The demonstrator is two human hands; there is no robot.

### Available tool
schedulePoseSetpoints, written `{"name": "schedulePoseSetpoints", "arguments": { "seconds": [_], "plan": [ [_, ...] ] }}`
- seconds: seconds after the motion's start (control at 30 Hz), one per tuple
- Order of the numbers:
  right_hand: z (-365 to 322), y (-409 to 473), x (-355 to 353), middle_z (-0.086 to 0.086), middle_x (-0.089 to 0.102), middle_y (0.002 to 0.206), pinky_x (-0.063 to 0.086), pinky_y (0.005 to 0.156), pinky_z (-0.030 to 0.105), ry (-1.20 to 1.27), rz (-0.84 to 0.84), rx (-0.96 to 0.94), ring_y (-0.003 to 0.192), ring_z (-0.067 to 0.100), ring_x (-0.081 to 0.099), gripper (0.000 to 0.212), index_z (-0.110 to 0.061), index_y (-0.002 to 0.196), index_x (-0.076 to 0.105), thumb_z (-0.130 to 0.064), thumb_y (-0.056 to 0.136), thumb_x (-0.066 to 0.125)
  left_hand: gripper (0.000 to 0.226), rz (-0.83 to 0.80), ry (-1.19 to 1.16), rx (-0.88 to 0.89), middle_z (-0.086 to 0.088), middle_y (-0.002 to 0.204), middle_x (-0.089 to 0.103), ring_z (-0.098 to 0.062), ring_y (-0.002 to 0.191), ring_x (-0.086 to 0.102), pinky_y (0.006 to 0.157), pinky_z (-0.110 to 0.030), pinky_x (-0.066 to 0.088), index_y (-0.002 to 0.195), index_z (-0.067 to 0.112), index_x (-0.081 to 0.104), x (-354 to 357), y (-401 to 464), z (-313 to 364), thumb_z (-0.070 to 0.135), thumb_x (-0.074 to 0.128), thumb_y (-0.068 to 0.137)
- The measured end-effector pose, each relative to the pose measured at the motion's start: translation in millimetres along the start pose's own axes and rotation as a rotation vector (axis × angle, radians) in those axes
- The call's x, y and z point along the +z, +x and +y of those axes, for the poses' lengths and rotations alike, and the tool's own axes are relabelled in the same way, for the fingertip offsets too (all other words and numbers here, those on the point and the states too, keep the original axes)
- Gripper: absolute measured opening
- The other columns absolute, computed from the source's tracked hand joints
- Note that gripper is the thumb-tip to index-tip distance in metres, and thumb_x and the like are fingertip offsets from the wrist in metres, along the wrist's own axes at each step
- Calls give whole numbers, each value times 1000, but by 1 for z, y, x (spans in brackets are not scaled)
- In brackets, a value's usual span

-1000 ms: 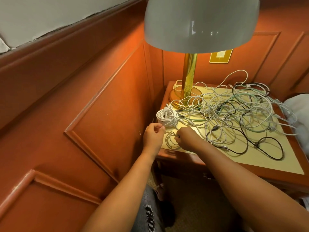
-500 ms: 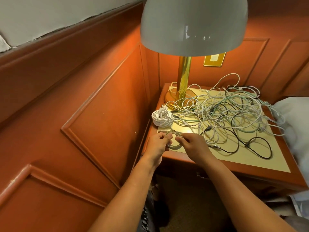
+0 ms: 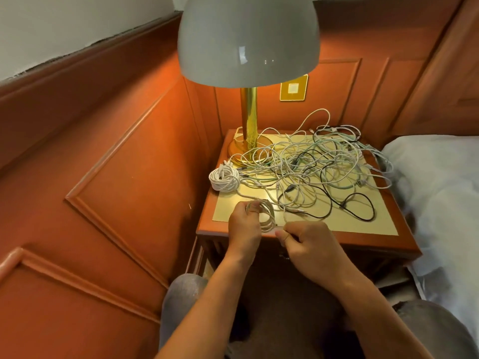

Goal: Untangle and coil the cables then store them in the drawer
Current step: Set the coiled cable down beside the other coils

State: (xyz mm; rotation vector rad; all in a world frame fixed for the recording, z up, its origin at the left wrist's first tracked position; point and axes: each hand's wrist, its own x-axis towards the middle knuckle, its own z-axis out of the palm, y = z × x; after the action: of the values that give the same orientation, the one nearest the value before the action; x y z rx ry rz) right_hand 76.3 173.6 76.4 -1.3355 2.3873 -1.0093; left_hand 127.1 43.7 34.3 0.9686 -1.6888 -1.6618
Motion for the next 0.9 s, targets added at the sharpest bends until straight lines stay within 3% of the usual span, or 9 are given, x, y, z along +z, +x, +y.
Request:
{"name": "schedulePoseSetpoints", "arguments": {
  "seconds": [0.1, 0.17, 0.27, 0.37, 0.5, 0.63, 0.73, 0.83, 0.9],
  "plan": [
    [-4, -21, 4, -5, 57, 59, 42, 58, 30, 134, 49, 2, 59, 14, 52, 30, -16, 67, 62, -21, 95, 57, 18, 5, 13, 75, -7, 83, 63, -17, 72, 59, 57, -31, 50, 87, 18, 57, 3, -4, 4, 16, 46, 102],
    [4, -26, 3, -3, 60, 61, 44, 58, 31, 213, 106, 70, 60, 13, 55, 28, -16, 71, 66, -22, 96, 57, 17, -47, 17, 106, -13, 90, 64, -27, 77, 62, 63, -41, 53, 90, 19, 56, 7, -5, 6, 15, 44, 101],
    [16, -27, 2, -1, 66, 72, 51, 68, 36, 246, 42, 169, 70, 14, 60, 28, -17, 79, 71, -28, 98, 53, 17, -124, 62, 148, -18, 97, 63, -41, 87, 61, 73, -57, 54, 94, 21, 53, 11, -9, 10, 35, 43, 95],
    [20, -25, 2, 2, 68, 86, 52, 79, 39, 325, -63, 256, 82, 16, 62, 27, -15, 90, 70, -28, 100, 49, 20, -142, 114, 180, -14, 94, 61, -34, 80, 59, 71, -60, 51, 97, 20, 50, 16, -13, 10, 36, 41, 92],
    [19, -20, 5, -7, 65, 98, 51, 81, 26, 468, 31, 312, 92, 9, 62, 14, -27, 108, 62, -32, 98, 53, 16, -177, 131, 180, -7, 91, 60, -27, 78, 57, 72, -53, 50, 103, 13, 47, 18, -17, 9, 27, 41, 98],
    [19, -14, 17, -3, 64, 99, 52, 71, 24, 602, 230, 385, 87, 10, 65, 25, -31, 121, 53, -32, 96, 57, 12, -261, 104, 128, -6, 94, 59, -22, 82, 58, 67, -38, 52, 109, 9, 45, 20, -21, 8, 17, 39, 104],
    [19, -11, 19, -3, 67, 102, 54, 72, 27, 690, 332, 385, 94, 16, 65, 20, -24, 115, 62, -28, 96, 58, 20, -355, 29, 58, -10, 101, 61, -15, 85, 63, 67, -26, 52, 115, 5, 43, 20, -28, 13, 21, 36, 105],
    [20, -10, 21, 3, 70, 97, 59, 75, 41, 852, 389, 407, 91, 20, 67, 12, -20, 105, 67, -19, 96, 59, 27, -419, 6, 37, -2, 88, 57, 3, 64, 60, 57, -17, 48, 115, 3, 41, 20, -34, 16, 26, 33, 105],
    [22, -9, 20, 7, 69, 95, 56, 68, 42, 930, 403, 438, 86, 24, 65, 9, -15, 101, 67, -16, 94, 61, 33, -438, -1, 27, 2, 81, 56, 5, 57, 57, 52, -15, 45, 117, 1, 42, 19, -36, 18, 30, 31, 105]
  ]
}}
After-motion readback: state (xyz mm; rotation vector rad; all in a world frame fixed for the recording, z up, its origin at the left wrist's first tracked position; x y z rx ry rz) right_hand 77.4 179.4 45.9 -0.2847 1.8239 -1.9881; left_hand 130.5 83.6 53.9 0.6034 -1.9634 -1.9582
